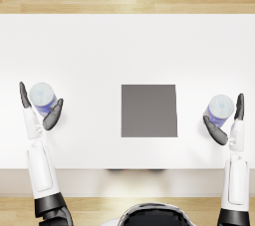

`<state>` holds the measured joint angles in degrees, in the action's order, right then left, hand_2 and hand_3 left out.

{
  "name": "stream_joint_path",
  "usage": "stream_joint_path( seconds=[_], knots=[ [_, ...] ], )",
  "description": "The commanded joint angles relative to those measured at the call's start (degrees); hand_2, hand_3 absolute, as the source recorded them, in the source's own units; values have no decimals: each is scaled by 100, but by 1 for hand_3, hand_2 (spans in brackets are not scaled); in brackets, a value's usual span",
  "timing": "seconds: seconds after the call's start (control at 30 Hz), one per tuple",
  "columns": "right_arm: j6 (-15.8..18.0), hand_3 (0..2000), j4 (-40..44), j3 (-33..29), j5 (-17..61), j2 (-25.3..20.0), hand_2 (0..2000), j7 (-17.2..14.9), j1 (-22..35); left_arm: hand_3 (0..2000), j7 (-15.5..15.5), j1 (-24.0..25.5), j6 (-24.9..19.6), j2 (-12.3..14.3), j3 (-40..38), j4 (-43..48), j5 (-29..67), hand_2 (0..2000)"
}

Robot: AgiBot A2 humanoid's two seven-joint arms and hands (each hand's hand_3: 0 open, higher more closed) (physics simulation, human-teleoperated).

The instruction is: Pick up the blue can on the left and place it in the middle, then pick up the blue can on the right and place it on top of the can in the middle

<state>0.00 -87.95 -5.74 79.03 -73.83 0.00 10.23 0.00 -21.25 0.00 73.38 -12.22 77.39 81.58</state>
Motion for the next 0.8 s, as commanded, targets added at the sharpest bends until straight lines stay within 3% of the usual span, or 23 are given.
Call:
stream_joint_path(
  seconds=[0.03, 0.8],
  knots=[
    [0, 0, 501, -33, 0, -11, 0, 0, 154, 0, 0, -221, 0, -11, 48, -451, 0, 0],
    [0, 0, 2007, 117, -2, -260, 0, 0, 759, 0, -2, -1110, 20, 87, 176, -2759, 3, 0]
  ],
)
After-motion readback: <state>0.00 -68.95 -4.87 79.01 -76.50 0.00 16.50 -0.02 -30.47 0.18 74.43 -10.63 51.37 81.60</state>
